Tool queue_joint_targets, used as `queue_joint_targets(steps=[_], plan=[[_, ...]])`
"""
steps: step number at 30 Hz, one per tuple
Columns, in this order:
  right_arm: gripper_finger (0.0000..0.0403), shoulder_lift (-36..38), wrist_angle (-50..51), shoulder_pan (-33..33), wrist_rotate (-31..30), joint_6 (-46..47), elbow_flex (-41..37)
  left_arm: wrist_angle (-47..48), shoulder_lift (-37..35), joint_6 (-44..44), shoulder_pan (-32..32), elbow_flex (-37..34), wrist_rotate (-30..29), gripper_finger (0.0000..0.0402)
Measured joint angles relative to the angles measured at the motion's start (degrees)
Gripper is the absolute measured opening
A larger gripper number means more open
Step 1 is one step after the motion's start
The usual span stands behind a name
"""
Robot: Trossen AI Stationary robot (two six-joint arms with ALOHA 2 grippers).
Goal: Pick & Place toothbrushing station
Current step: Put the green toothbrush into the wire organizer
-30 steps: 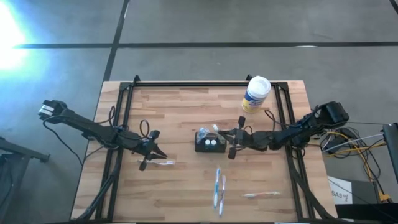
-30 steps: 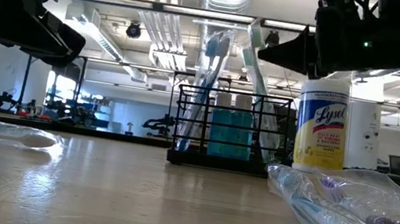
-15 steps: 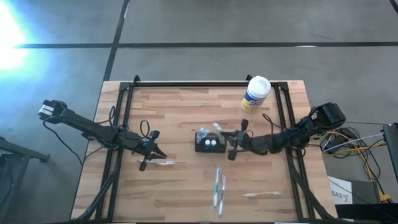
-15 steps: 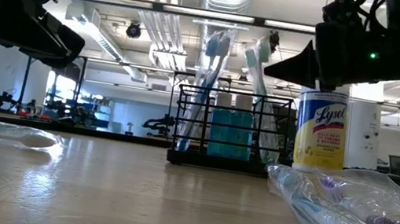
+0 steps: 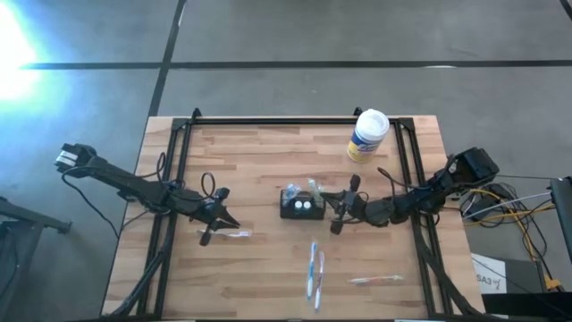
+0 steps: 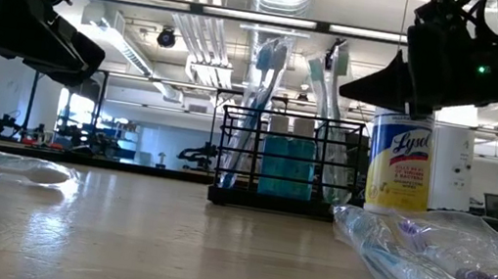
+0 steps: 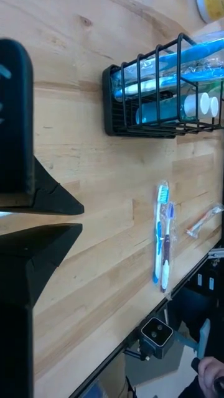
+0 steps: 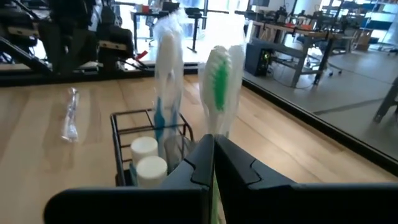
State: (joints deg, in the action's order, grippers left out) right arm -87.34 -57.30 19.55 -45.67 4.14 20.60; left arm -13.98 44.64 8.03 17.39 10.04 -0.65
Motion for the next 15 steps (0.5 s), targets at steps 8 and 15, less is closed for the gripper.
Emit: queue_joint_targets(steps=[8, 15], plan=[[0.0042, 1.1, 0.1, 0.2, -0.3, -4.3, 2.3, 0.0, 0.0, 0.9, 0.0, 0.0, 0.1, 0.0037], [0.0098, 5.1, 0.0, 1.2, -1.0, -5.9, 3.2, 0.0, 0.0, 2.6, 0.0, 0.0, 1.4, 0.0037]])
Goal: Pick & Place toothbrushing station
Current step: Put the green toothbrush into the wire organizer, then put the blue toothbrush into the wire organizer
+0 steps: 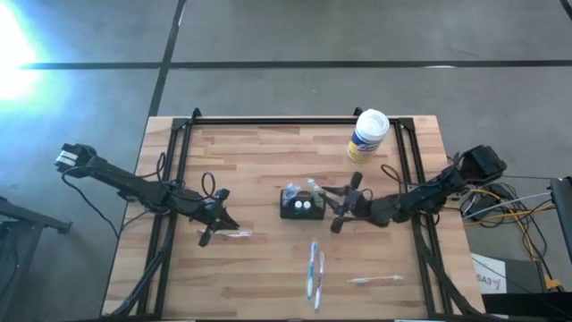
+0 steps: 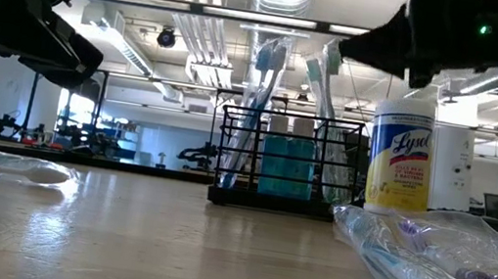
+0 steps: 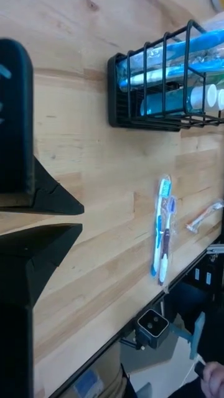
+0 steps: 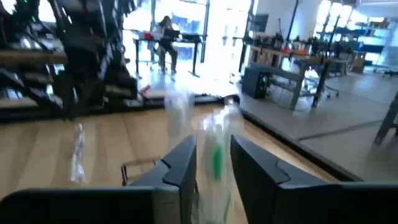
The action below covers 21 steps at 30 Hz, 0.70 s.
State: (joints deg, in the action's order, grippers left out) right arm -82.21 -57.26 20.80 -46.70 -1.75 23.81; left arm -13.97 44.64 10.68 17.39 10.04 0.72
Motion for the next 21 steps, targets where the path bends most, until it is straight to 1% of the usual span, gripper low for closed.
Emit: queue_joint_targets(steps=[5, 10, 11, 14, 15, 17, 21], plan=[[0.0115, 5.3, 0.0, 2.2, 0.0, -1.7, 0.1, 0.0, 0.0, 0.0, 0.0, 0.0, 0.3, 0.0037], [0.0112, 11.4, 0.0, 6.4, 0.6, -0.4, 0.1, 0.0, 0.0, 0.0, 0.0, 0.0, 0.3, 0.0037], [0.0108, 12.4, 0.0, 7.4, 2.2, -1.1, 0.1, 0.0, 0.0, -0.1, 0.0, 0.0, 0.3, 0.0037], [0.0087, 14.8, -0.1, 10.2, 9.9, -5.1, 0.1, 0.0, 0.0, -0.3, 0.0, 0.0, 0.3, 0.0037], [0.0079, 15.3, -0.1, 11.0, 11.6, -6.1, 0.0, 0.0, 0.0, -0.3, 0.0, 0.0, 0.3, 0.0037], [0.0059, 16.3, -0.1, 12.5, 13.1, -7.9, 0.0, 0.0, 0.0, -0.5, 0.0, 0.0, 0.3, 0.0037], [0.0018, 16.7, 0.0, 14.5, 13.3, -10.1, 0.0, -0.1, 0.0, -0.7, 0.0, 0.1, 0.3, 0.0037]])
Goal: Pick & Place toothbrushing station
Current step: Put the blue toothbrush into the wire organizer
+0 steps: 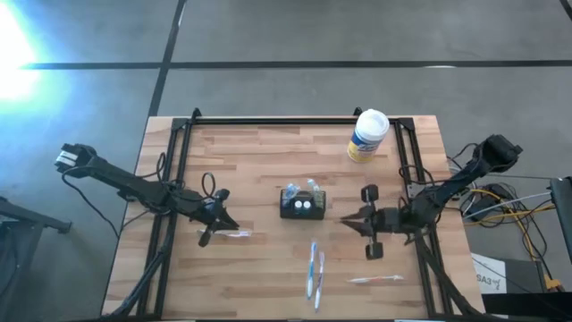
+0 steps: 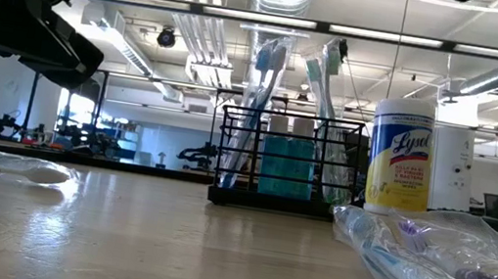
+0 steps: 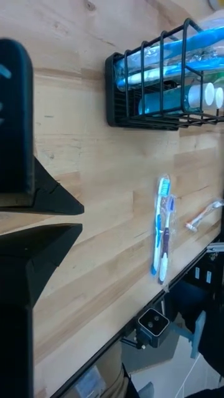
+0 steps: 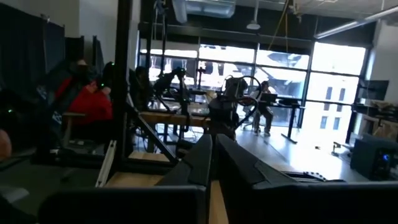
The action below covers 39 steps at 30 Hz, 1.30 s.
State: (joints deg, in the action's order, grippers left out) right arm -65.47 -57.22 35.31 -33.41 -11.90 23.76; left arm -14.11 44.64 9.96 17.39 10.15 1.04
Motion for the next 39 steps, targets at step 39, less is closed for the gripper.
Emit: queue_joint_targets(steps=[39], plan=[[0.0008, 49.6, 29.9, -4.0, -0.9, 5.5, -23.3, -4.7, 0.0, -1.5, 0.0, 1.8, -4.7, 0.0037]])
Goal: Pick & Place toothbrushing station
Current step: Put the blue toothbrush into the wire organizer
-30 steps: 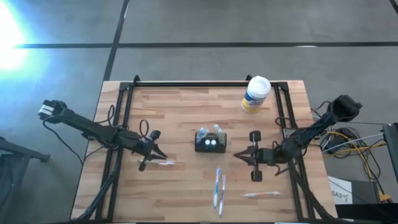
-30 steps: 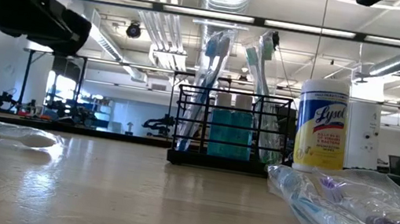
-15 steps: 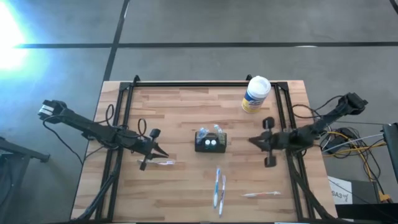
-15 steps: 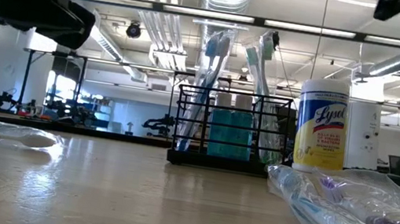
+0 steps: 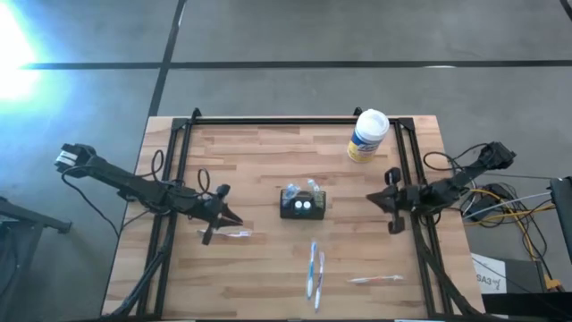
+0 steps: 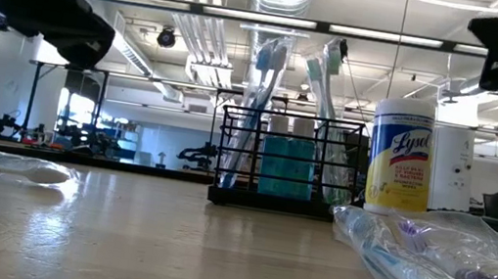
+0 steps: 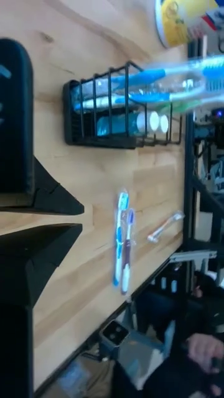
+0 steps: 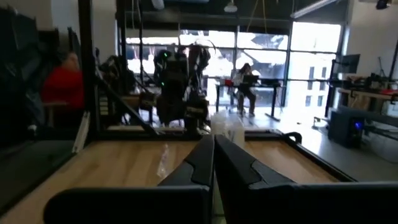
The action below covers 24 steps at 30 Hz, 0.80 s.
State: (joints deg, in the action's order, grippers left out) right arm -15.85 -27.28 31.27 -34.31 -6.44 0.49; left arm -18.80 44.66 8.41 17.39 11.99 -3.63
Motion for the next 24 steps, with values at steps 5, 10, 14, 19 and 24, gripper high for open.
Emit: queue_joint_targets(steps=[5, 10, 14, 19, 24], plan=[[0.0008, 3.4, 3.3, -1.1, 3.5, -0.2, 0.0, -0.5, 0.6, 5.1, 0.0, 0.3, -2.4, 0.0037], [0.0008, 3.6, 3.8, -1.1, 8.5, -2.0, 0.0, -0.4, 7.3, 9.2, 0.5, 4.7, -3.8, 0.0011], [0.0008, 3.4, 3.1, -1.1, 7.2, -3.3, 0.0, 2.9, 17.4, 11.1, 2.4, 12.4, -3.1, 0.0008], [0.0008, 3.5, -0.4, -1.1, 7.2, -5.2, 0.0, 9.6, 28.3, 14.8, 2.8, 22.8, -3.0, 0.0007], [0.0008, 3.5, -1.2, -1.2, 7.2, -9.2, 0.0, 10.7, 37.2, 17.2, 2.8, 31.9, -1.1, 0.0004]])
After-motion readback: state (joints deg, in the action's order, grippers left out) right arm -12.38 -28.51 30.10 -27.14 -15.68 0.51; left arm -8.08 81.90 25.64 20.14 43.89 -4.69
